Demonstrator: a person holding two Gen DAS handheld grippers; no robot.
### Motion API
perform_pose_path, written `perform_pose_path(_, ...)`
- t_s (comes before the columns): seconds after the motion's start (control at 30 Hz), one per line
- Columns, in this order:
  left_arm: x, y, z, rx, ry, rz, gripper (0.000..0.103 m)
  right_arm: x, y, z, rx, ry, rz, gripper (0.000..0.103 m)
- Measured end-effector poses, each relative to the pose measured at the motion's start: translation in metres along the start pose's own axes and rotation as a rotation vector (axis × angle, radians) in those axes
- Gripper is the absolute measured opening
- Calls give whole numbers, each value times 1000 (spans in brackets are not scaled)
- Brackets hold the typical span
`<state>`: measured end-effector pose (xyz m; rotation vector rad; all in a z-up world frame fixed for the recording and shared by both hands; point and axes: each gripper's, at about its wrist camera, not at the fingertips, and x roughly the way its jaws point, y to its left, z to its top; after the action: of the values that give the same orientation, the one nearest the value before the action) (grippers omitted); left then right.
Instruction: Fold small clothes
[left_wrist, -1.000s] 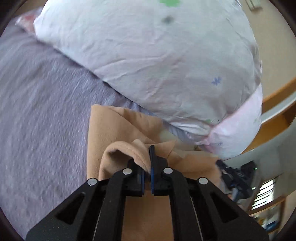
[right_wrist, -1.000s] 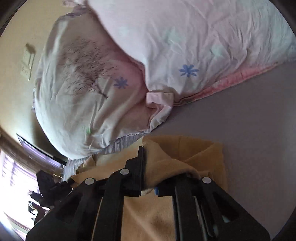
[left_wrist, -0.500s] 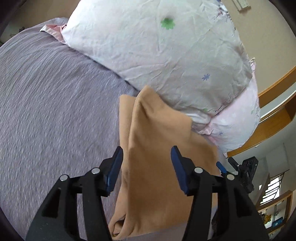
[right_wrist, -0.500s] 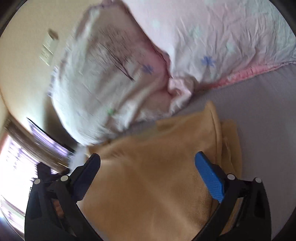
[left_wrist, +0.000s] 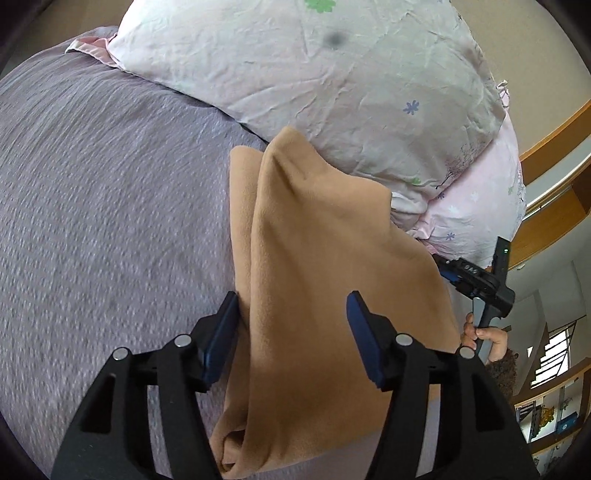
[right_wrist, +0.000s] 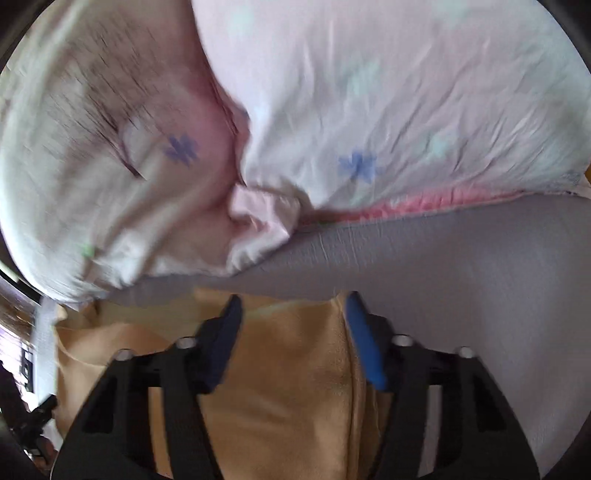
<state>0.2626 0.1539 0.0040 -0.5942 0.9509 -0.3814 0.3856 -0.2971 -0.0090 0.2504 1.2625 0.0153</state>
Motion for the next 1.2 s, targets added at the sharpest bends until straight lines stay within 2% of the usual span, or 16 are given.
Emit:
perform_pose_path(0.03, 3, -1, 1, -2, -1, -7, 60, -3, -2, -2, -3, -47, -6, 7)
perform_pose_path(0.13, 3, 2, 1, -6, -8, -30, 60, -27, -20, -2, 99, -200, 28, 2)
perform_pose_path(0.2, 2, 3, 1, -6, -11, -39, 60, -31, -27, -2, 109, -198, -3, 3)
perform_pose_path(0.27, 2, 3, 1, -8, -10, -42, 60, -37, -28, -10, 114, -178, 23, 9)
perform_pose_path(0.3, 1, 4, 1, -11, -9, -44, 60, -38, -27, -14, 115, -176, 62, 27)
perform_pose_path(0.33, 1, 4, 1, -16, -7, -45, 60, -44, -26, -22, 112, -176, 125, 65)
perform_pose_path(0.4, -2, 6, 0, -26, 0, -44, 60, -55, -22, -44, 87, -191, 255, 80)
perform_pose_path(0.47, -4, 6, -2, -36, 6, -39, 60, -54, -14, -59, 39, -139, 312, 80)
perform_pose_path(0.53, -5, 3, -4, -31, 14, -20, 60, -34, -11, -66, 4, -24, 262, 80)
perform_pose_path(0.63, -7, -3, -9, -20, 20, 12, 60, -48, -17, -75, -7, -106, 299, 79)
perform_pose_path(0.7, -9, -4, -14, -28, 24, 23, 58, -64, -36, -76, 66, -203, 450, 80)
perform_pose_path(0.8, -11, -6, -20, -28, 11, 60, 51, -81, -62, -82, 149, -310, 538, 82)
perform_pose_path(0.87, -9, -6, -25, -46, 9, 99, 26, -85, -78, -80, 196, -313, 553, 82)
perform_pose_path(0.97, -10, -4, -26, -91, 9, 57, 17, -84, -85, -80, 234, -314, 553, 82)
perform_pose_path(1.07, -23, -20, -18, -93, -31, -16, 16, -84, -80, -77, 239, -336, 560, 82)
perform_pose_path(1.2, -27, -94, -4, 32, -79, -136, 16, -101, -85, -79, 240, -395, 538, 82)
